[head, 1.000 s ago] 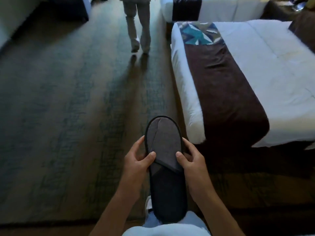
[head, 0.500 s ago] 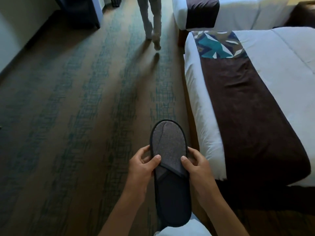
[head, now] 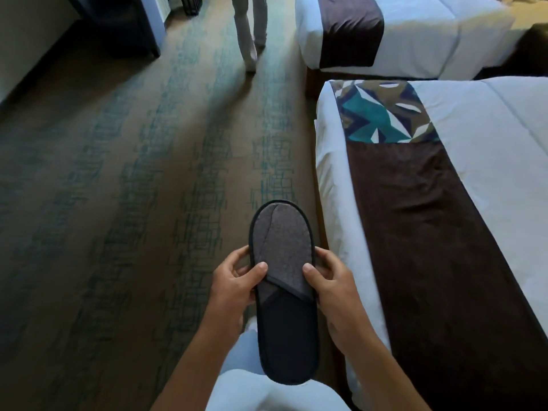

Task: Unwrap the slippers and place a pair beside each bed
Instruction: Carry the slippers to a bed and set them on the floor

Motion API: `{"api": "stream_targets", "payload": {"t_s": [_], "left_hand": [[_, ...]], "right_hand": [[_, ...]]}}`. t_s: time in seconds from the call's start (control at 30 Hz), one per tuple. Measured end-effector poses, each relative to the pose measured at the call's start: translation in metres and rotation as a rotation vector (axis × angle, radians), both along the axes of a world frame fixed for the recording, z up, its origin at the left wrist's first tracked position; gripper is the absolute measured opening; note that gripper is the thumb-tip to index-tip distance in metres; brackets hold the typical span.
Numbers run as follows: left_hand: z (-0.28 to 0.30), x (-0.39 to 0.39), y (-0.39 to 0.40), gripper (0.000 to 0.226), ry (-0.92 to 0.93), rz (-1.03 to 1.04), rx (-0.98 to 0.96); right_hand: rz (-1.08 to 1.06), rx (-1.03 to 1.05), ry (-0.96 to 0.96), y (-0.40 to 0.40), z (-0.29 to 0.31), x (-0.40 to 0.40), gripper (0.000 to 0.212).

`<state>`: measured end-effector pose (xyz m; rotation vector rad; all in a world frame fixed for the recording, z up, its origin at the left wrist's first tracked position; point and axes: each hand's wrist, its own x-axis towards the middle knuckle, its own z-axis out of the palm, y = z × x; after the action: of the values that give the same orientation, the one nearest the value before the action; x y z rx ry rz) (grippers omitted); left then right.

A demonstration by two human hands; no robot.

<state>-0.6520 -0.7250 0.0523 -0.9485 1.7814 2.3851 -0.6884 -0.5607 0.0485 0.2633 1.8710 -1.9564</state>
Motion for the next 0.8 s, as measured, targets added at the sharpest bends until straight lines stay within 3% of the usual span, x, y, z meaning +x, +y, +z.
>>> {"api": "stream_targets", "payload": {"t_s": [0.3, 0.5, 0.8], "left_hand": [[-0.017, -0.201, -0.084, 0.036, -0.011, -0.015, 0.048], [0.003, -0.346, -0.140, 0.047, 0.025, -0.090, 0.087], [-0.005, -0.527, -0.174, 0.041, -0.020, -0.112, 0.094]], "right_hand": [[-0.010, 0.053, 0.048, -0.085, -0.018, -0.202, 0.030], [-0.045, 0.026, 0.086, -0.143, -0.002, -0.342, 0.027], [-0.131, 0.005, -0.004, -0.184, -0.011, -0.523, 0.024]]}}
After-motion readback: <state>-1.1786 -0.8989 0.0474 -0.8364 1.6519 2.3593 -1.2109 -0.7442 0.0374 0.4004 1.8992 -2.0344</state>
